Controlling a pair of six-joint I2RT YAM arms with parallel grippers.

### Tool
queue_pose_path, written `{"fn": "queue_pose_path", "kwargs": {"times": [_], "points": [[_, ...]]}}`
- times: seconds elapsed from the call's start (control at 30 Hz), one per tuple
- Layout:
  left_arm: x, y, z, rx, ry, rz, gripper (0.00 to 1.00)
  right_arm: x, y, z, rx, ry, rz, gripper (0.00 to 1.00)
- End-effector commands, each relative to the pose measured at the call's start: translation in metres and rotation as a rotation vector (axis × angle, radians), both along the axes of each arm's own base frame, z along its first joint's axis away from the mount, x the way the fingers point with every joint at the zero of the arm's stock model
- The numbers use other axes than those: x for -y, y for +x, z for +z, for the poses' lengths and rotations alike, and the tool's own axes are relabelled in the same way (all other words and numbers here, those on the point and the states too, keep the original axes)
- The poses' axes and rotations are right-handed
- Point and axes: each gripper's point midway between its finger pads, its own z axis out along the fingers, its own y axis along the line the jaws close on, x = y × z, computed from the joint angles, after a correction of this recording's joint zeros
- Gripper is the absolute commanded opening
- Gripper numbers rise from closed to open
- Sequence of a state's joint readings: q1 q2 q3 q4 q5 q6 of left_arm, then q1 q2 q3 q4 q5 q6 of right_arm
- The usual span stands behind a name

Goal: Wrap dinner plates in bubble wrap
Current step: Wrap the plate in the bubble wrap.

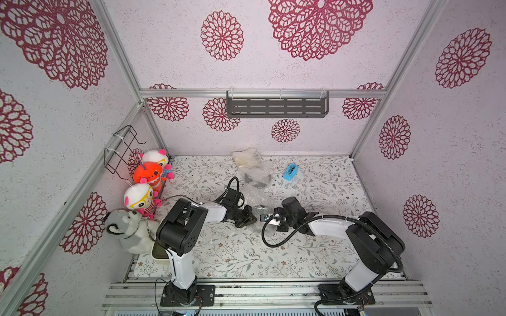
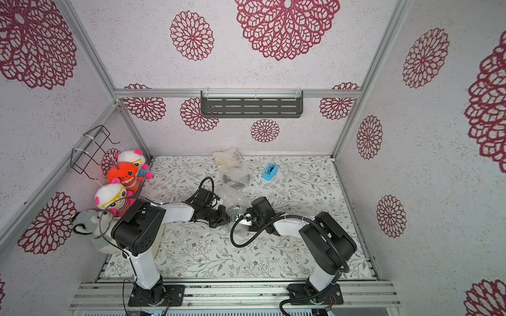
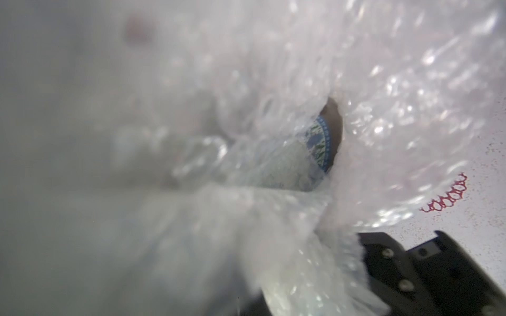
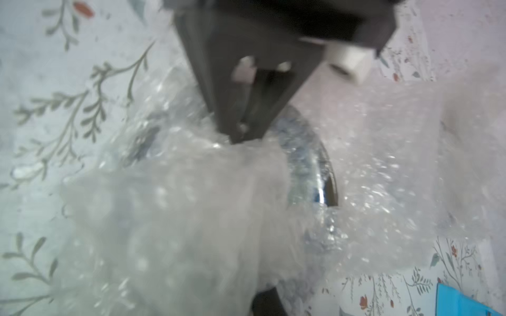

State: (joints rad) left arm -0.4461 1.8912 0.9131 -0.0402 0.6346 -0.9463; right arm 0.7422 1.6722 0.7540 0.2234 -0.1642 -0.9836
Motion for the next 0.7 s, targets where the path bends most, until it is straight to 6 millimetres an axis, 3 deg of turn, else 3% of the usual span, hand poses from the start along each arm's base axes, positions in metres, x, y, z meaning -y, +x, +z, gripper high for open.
{"fn": "queue_pose_path", "kwargs": {"times": [0.0,0.07,0.2,0.27,0.37,0.47,0.6,0.67], "points": [[-0.009,0.004,-0.014,-0.006,0.042,0.05,0.0,-0.006,-0.023,-0.026,0.114,-0.173,0.2,0.0],[-0.004,0.006,0.006,0.04,0.0,0.022,0.0,-0.005,-0.029,-0.037,0.138,-0.228,0.228,0.0],[-0.012,0.015,0.059,0.168,-0.022,-0.021,0.17,0.0,-0.03,-0.045,0.146,-0.279,0.228,0.0],[-0.011,0.022,0.083,0.227,-0.033,-0.054,0.21,0.001,-0.029,-0.045,0.159,-0.292,0.23,0.0],[0.008,0.037,0.109,0.27,-0.078,-0.092,0.22,0.002,-0.028,-0.045,0.176,-0.301,0.226,0.0],[0.036,0.045,0.109,0.258,-0.08,-0.111,0.19,0.002,-0.027,-0.047,0.19,-0.313,0.223,0.0],[0.06,0.033,0.077,0.171,-0.021,-0.141,0.15,-0.001,-0.025,-0.045,0.199,-0.306,0.219,0.0],[0.061,0.022,0.058,0.113,0.012,-0.138,0.14,-0.003,-0.025,-0.041,0.2,-0.29,0.212,0.0]]}}
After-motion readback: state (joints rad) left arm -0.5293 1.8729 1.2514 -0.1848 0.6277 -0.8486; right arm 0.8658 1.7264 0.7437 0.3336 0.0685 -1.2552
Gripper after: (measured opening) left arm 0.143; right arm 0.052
